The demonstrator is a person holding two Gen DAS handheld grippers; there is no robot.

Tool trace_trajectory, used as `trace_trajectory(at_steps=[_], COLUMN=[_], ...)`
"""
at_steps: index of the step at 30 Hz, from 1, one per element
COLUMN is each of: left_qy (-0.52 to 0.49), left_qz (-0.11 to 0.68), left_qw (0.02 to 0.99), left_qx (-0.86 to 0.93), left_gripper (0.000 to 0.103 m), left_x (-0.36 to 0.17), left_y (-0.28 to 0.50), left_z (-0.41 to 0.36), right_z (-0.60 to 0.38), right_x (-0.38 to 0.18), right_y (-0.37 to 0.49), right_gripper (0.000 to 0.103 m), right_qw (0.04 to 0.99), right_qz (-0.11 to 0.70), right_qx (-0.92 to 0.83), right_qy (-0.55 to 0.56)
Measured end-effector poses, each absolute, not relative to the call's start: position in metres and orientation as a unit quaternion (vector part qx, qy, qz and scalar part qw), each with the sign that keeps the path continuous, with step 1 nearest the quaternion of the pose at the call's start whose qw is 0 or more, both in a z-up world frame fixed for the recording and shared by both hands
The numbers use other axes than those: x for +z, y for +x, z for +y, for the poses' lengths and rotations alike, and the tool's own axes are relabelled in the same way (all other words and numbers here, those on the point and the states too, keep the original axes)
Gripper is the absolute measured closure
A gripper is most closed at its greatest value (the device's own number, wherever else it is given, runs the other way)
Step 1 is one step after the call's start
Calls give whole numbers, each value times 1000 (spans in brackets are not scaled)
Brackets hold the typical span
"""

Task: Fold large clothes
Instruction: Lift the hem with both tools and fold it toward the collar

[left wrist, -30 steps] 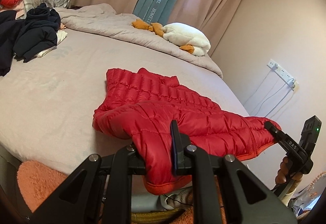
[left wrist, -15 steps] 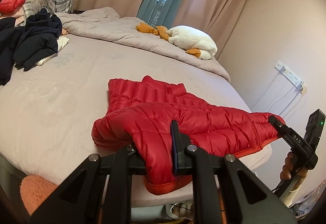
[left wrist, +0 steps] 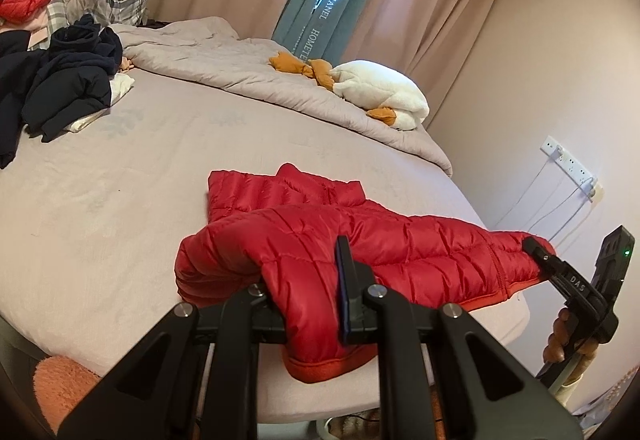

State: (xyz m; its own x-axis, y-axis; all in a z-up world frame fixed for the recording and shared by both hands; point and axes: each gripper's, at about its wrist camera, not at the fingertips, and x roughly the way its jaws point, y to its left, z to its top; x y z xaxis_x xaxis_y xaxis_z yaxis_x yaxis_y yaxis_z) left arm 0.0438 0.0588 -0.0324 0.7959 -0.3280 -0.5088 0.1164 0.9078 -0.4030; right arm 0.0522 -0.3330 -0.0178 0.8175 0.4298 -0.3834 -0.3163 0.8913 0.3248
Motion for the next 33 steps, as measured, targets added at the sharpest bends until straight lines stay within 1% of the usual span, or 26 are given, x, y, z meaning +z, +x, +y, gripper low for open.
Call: trace_trajectory(at_steps=[9,15,24,29,33], left_qy=[-173,-173,-182,-181,-175], left_qz=[294,290,291,288,294], left_qw=[933,935,935,937,937], left_qx=[-116,-110,-96,-82,-70], left_gripper=[87,87,87,87,87], left_x=[-27,-21,-19,-13,-15], left_y=[51,61,77,85,92], left_z=[56,57,58,60,57], right_z=[-330,-320,-313,-309,-299], right_x=[-14,-7,2,12,13], right_y=[59,70,86,99,107], right_gripper=[81,81,81,81,81], right_qw=[946,953,955,953,955], right_qz=[227,214,219,214,212], right_qx=[192,185,185,201,201], right_qy=[127,106,81,82,54])
